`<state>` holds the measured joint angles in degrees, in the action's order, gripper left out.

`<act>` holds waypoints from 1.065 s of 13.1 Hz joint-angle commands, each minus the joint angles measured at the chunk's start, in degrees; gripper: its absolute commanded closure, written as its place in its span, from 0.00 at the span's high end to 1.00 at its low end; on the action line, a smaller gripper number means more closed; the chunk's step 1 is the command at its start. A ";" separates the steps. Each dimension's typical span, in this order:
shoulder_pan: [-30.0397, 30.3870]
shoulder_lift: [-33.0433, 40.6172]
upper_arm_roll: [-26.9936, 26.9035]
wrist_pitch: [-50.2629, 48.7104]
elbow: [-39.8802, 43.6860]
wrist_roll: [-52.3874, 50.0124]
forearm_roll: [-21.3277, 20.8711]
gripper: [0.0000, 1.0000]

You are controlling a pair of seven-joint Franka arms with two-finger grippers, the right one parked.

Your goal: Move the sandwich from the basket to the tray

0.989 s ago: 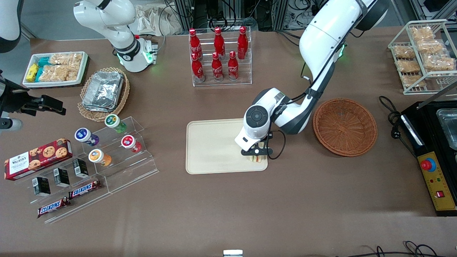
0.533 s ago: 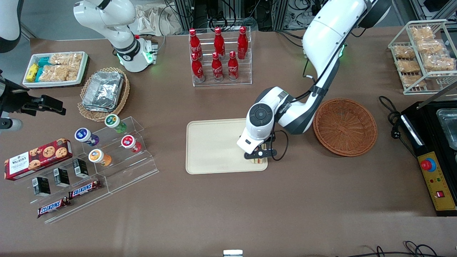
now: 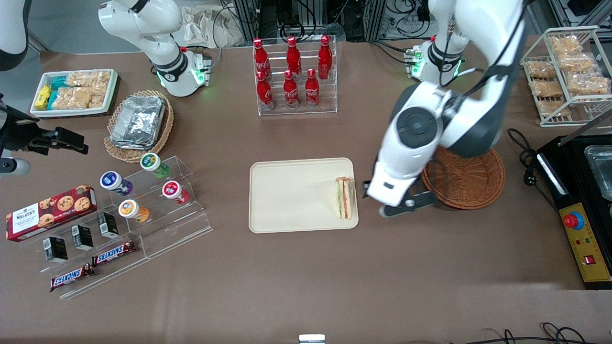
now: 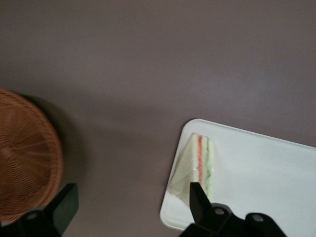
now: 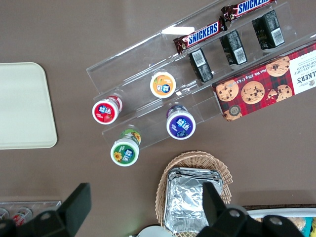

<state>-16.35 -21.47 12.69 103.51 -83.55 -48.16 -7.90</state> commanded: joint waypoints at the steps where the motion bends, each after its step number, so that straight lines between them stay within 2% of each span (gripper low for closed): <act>1: 5.17 3.70 0.84 -2.78 -0.56 -0.10 0.60 1.00; 3: 7.98 6.17 0.58 -4.10 -1.70 5.14 1.04 1.00; 5: 11.16 9.67 -0.72 -5.06 -4.41 17.07 4.54 1.00; 7: 8.02 13.98 -9.75 -4.81 -9.50 27.63 6.30 1.00; 8: 7.48 16.00 -12.31 -4.81 -11.53 31.77 6.75 1.00; 10: 7.82 19.52 -14.26 -5.94 -14.35 39.77 6.23 1.00; 12: 8.00 19.54 -16.46 -10.67 -12.53 46.98 5.62 1.00; 14: 8.09 19.36 -18.83 -12.01 -11.82 49.82 5.35 1.00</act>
<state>-7.37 -2.79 -3.88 92.61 -95.05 -1.89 -2.08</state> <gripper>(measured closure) 0.000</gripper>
